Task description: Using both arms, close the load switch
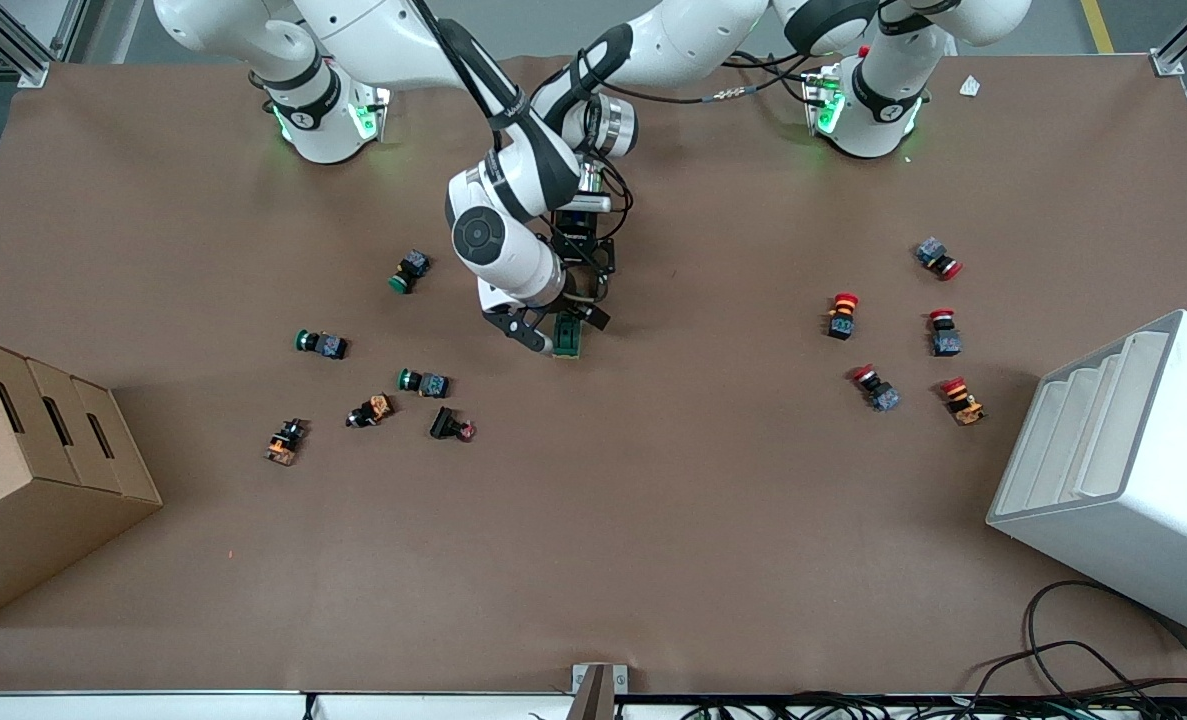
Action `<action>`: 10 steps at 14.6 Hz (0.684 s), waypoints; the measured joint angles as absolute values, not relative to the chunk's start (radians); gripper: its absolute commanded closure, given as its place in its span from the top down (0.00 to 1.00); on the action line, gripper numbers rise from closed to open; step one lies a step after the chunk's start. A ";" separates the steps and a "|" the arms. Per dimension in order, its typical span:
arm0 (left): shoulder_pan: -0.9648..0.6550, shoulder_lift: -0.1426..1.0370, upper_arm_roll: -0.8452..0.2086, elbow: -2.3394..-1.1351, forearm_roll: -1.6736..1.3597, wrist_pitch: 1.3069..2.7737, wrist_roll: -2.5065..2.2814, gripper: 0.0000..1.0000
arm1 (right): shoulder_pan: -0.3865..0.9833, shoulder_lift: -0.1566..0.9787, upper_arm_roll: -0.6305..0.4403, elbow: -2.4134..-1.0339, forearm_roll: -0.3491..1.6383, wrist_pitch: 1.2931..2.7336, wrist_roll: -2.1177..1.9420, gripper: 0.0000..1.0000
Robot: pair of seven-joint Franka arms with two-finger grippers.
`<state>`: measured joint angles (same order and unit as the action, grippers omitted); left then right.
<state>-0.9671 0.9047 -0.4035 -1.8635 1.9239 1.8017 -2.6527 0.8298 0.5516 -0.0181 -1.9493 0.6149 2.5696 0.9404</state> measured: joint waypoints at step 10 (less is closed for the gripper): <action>-0.967 0.905 -0.403 -1.863 1.924 1.802 -2.653 1.00 | 0.806 0.537 -0.031 -1.893 0.617 2.493 1.017 1.00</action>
